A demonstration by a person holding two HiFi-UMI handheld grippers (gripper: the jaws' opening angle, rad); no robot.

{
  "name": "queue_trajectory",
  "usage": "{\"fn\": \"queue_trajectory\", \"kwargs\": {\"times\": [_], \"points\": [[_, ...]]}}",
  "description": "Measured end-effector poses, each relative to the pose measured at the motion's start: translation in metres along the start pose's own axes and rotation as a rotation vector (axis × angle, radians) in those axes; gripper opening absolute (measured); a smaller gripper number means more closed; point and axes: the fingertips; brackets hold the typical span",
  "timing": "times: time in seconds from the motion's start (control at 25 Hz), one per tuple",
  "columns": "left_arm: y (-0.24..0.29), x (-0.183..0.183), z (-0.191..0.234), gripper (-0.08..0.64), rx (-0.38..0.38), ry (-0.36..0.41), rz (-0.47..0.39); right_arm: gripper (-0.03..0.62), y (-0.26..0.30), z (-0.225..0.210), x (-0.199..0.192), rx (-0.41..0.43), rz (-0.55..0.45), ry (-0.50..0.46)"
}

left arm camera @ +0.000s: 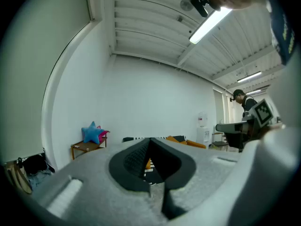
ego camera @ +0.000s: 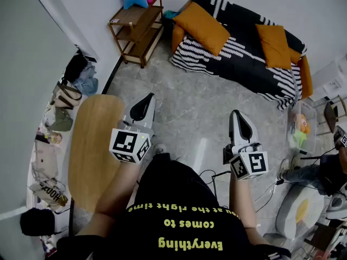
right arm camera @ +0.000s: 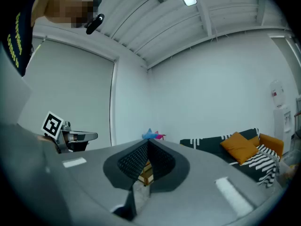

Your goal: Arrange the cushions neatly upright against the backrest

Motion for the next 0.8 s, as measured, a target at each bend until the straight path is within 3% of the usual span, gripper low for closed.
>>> {"fn": "queue_trajectory", "kwargs": {"times": [0.16, 0.4, 0.8], "points": [[0.000, 0.001, -0.002, -0.002, 0.000, 0.005, -0.006, 0.011, -0.002, -0.002, 0.004, -0.008, -0.024, -0.014], [0.001, 0.000, -0.008, -0.002, -0.002, 0.008, -0.010, 0.011, -0.006, -0.002, 0.016, 0.004, -0.087, 0.056], [0.015, 0.001, -0.020, -0.001, -0.015, 0.009, -0.005, 0.011, -0.010, -0.021, 0.010, -0.022, -0.059, 0.043]]}}
Point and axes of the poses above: the fingertips, and each gripper's own axes: y forward along the fingers, z to its left, x out of its top, and after that the axes turned 4 degrees about -y, right-handed
